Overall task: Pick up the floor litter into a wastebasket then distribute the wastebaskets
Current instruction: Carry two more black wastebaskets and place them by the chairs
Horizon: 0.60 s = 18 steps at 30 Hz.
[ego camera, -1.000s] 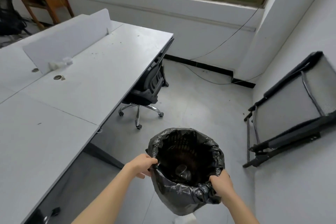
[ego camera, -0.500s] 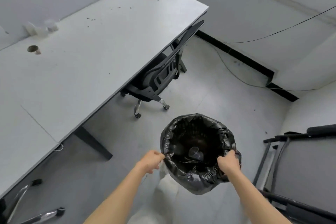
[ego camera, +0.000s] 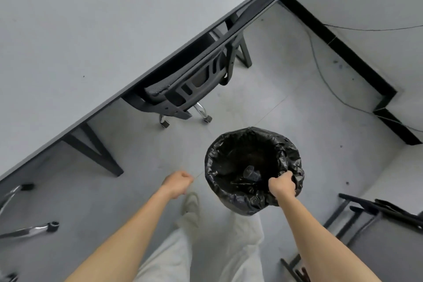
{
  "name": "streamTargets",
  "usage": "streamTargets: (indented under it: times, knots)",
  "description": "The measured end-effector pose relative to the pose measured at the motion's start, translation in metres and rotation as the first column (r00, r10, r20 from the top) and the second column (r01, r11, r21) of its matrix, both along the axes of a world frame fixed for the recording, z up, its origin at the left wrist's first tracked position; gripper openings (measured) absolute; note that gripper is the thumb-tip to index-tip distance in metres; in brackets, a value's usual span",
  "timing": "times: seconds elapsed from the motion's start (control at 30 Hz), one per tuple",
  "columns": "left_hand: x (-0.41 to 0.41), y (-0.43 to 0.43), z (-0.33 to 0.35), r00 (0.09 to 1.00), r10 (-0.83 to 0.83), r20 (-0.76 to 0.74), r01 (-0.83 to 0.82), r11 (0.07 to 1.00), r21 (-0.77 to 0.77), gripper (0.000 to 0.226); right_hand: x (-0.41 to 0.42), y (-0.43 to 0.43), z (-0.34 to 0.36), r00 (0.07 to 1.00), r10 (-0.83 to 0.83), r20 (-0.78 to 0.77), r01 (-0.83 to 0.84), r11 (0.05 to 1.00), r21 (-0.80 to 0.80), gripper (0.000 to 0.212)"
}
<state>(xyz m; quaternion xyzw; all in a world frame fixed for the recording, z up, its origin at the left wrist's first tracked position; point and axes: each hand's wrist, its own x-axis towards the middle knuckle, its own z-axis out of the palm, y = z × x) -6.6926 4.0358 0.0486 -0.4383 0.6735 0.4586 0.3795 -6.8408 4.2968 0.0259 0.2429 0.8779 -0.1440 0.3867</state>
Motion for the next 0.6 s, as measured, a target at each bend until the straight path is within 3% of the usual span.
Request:
streamTargets:
  times: [0.13, 0.3, 0.47, 0.6]
  knots:
    - [-0.057, 0.024, -0.017, 0.998, 0.063, 0.011, -0.063, 0.998, -0.026, 0.01, -0.074, 0.016, -0.018, 1.0, -0.015, 0.015, 0.015, 0.999, -0.031, 0.064]
    - [-0.139, 0.063, -0.074, 0.992, 0.127, 0.0, -0.127, 0.989, -0.071, 0.01, -0.188, 0.036, -0.091, 0.999, -0.045, -0.001, 0.044, 0.995, -0.09, 0.065]
    - [-0.221, 0.1, -0.151, 0.998, 0.065, -0.019, -0.066, 0.995, -0.077, 0.02, -0.277, 0.048, -0.182, 0.966, -0.256, -0.043, 0.247, 0.956, -0.156, 0.07]
    - [-0.274, 0.115, -0.219, 0.995, -0.086, -0.049, 0.08, 0.991, -0.107, 0.02, -0.326, 0.05, -0.267, 0.893, -0.442, -0.082, 0.403, 0.869, -0.287, 0.053]
